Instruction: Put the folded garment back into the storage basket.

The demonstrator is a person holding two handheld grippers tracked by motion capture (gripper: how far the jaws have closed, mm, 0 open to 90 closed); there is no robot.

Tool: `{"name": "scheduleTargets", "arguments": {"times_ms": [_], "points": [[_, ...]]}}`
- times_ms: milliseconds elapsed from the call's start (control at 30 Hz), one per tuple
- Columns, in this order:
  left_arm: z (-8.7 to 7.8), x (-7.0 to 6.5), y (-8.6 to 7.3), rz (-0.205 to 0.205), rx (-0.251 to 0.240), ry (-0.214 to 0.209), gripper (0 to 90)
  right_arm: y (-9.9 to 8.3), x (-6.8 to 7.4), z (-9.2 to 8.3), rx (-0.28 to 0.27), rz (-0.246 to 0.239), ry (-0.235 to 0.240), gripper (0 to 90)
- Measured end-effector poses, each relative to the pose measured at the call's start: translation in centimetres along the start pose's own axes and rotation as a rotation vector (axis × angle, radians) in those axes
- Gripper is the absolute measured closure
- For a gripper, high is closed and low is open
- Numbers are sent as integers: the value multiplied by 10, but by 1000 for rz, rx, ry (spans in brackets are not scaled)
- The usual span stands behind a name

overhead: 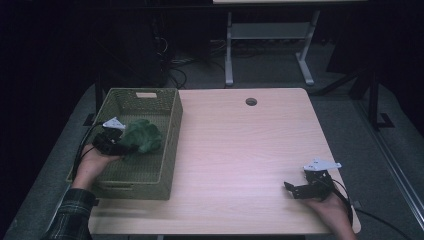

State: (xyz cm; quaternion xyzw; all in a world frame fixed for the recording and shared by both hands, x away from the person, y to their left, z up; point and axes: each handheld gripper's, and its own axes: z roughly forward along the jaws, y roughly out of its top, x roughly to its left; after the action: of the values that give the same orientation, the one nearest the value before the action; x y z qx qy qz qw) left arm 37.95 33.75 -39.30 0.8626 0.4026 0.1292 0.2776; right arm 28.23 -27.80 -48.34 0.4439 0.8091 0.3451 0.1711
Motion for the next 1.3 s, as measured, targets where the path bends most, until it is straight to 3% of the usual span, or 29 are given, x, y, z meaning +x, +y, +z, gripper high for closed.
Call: {"name": "scheduleTargets", "arguments": {"times_ms": [133,533,600,900,1067,1300], "points": [[8,-2,-1,3,42,-9,607,0,0,0,0,3,0,50],[9,1,-5,-30,38,-26,248,0,0,0,-1,3,0,50],[6,1,-4,-43,13,-23,201,0,0,0,-1,3,0,50],[-12,-8,5,-27,-73,-3,156,0,0,0,0,2,0,50],[-20,-17,16,-39,-138,-21,143,0,0,0,-1,2,0,50],[-24,-37,33,-15,-174,-45,130,0,0,0,0,-1,0,50]]}}
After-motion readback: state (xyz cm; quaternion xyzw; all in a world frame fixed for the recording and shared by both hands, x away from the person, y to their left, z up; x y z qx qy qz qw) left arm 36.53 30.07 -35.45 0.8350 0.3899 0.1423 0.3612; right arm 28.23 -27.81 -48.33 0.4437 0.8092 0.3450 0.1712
